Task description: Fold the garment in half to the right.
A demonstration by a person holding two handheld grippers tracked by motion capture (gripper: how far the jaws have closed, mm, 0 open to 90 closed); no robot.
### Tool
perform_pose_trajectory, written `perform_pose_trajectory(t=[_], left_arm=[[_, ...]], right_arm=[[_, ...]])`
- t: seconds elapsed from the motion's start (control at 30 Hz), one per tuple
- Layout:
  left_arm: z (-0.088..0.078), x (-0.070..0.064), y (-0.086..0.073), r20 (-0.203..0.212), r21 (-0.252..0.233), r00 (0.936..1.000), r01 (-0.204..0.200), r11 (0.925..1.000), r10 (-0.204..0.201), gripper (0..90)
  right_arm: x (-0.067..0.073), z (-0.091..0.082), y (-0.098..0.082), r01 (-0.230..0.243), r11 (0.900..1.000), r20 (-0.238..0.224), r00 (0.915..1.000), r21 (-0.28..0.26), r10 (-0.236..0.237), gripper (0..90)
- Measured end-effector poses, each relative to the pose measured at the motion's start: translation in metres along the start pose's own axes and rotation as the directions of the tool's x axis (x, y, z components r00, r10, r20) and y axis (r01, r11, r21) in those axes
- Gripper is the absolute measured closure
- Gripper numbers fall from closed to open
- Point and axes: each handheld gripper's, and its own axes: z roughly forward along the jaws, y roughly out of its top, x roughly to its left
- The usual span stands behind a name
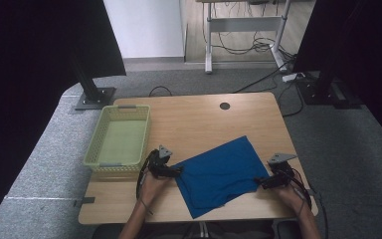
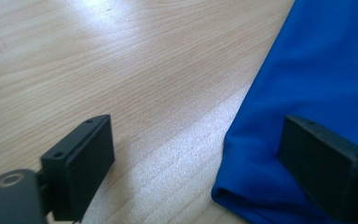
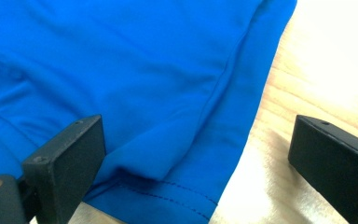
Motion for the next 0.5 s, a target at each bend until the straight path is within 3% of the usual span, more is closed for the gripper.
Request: perform_pose_trajectory(t=[0.2, 0.5], left_arm=[[0.0048, 0.0097, 0.0039, -0.008, 0.007, 0.9996, 0.028, 0.9996, -0.028, 10.2], [0.0074, 0.0107, 0.0063, -0.007, 0.009, 0.9997, 0.025, 0.9996, -0.025, 9.9]], right_arm=[[-0.0053, 0.0042, 0.0041, -0.001, 1.000, 0.001, 1.0000, -0.001, 0.001, 3.7], [-0.0048, 0.0045, 0.0090, -0.004, 1.000, 0.007, 1.0000, 0.002, 0.004, 9.8]])
